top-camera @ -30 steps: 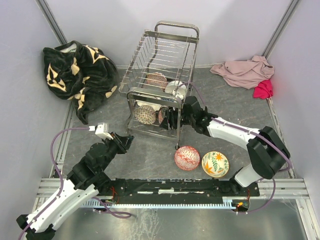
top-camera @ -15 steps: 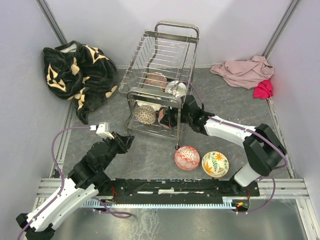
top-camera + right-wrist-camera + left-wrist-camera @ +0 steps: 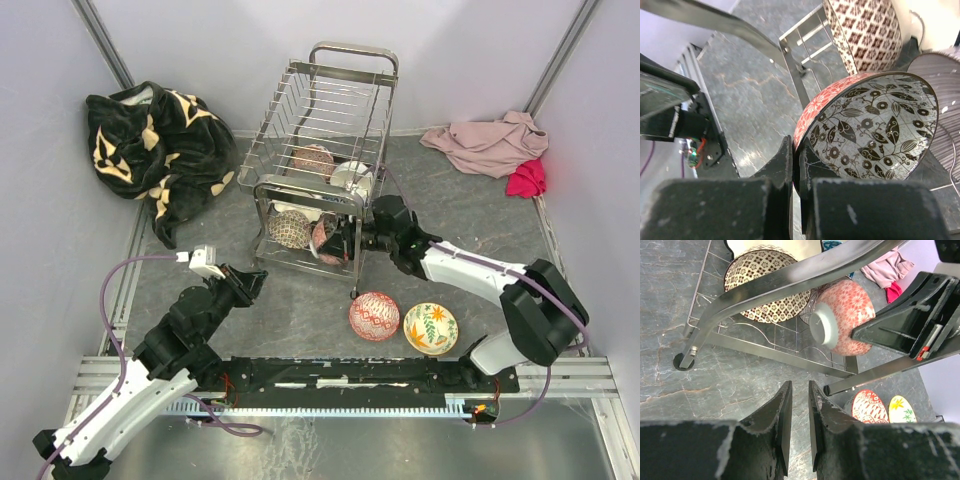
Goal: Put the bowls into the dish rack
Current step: Pick up the bowl from the dish rack.
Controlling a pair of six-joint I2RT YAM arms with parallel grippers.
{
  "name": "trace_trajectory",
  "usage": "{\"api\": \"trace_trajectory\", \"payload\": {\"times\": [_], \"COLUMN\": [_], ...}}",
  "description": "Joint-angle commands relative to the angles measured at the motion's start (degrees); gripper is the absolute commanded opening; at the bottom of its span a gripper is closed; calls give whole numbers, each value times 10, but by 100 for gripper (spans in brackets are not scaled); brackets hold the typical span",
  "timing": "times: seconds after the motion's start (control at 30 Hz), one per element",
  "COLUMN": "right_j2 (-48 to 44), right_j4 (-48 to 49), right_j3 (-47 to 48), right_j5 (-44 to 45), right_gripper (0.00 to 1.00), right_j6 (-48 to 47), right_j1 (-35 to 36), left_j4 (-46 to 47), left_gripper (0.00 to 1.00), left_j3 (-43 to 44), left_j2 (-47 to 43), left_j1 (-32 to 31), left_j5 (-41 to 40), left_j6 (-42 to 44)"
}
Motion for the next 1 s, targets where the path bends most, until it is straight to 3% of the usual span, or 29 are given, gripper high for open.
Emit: {"api": "trace_trajectory", "payload": {"times": [0.0, 0.37, 0.7, 0.97], "right_j2": [-52, -140, -146, -120], "right_j4": [140, 137, 176, 263], "right_j3": [-14, -54, -66, -85], "right_j5": [-63, -66, -48, -113], "right_gripper": [0, 0, 0, 0], "right_j6": [58, 110, 283, 399], "right_j1": [-30, -106, -149, -198], "left_j4": [18, 17, 15, 16], "left_gripper": [26, 26, 26, 26], "left_j3": [12, 14, 14, 14], "left_j2": [-10, -13, -16, -13], "left_j1": [-1, -1, -2, -2], "left_j5": [-16, -13, -11, -11], "left_j6": [-15, -15, -17, -18]}}
